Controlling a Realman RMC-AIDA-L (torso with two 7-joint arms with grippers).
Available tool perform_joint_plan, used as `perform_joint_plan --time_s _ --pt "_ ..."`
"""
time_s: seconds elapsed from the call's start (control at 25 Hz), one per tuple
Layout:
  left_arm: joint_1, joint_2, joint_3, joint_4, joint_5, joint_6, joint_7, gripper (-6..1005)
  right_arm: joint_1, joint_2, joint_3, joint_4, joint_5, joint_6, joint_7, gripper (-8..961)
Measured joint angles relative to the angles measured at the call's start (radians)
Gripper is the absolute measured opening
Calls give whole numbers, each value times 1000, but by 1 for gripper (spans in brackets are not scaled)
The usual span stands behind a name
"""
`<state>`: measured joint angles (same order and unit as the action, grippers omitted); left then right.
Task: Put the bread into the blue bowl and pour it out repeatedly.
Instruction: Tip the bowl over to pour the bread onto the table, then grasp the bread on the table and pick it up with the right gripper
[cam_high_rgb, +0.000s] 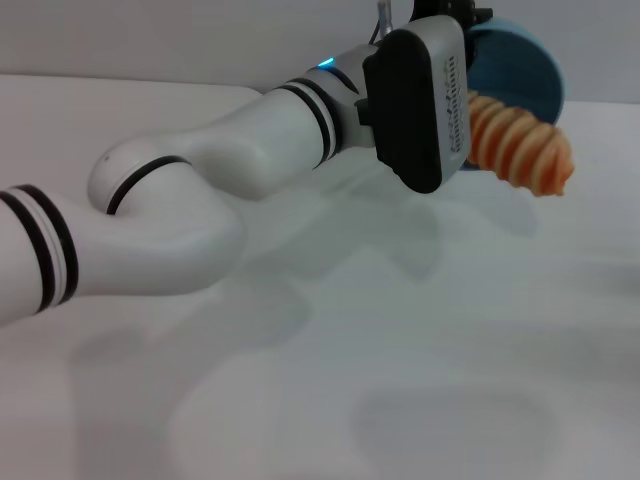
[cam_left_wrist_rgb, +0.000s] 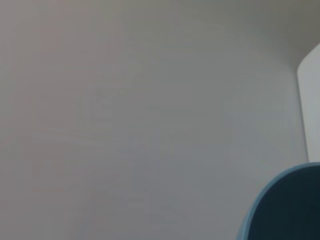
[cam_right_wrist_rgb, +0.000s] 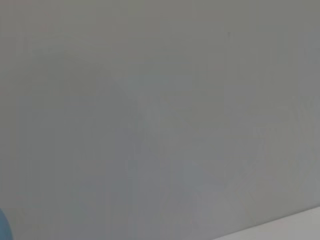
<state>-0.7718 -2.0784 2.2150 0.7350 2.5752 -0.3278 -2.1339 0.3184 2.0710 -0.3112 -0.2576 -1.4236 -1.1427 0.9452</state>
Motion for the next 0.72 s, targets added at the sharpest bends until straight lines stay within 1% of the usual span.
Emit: perform_joint_plan --time_s 0.24,0.36,0.44,0.48,0.52,0.6,0.72 --pt "12 0 1 7 -2 -5 3 -1 19 0 0 8 1 10 2 478" --pt "12 0 0 12 -38 11 -14 -1 23 -2 -1 21 1 11 12 478" --pt "9 0 -11 22 -111 48 -24 -1 25 -7 -22 27 -15 19 98 478" --pt "5 0 -21 29 -158 78 -29 -1 25 -7 -22 27 -15 19 98 478" --pt "1 0 -33 35 -200 103 -32 -1 27 -11 -38 20 -40 24 168 478" --pt "-3 1 -52 38 -263 137 -37 -1 36 -19 -66 1 -106 26 281 478" --pt "-5 1 -66 38 -343 150 -64 -1 69 -33 -98 -22 -255 18 446 490"
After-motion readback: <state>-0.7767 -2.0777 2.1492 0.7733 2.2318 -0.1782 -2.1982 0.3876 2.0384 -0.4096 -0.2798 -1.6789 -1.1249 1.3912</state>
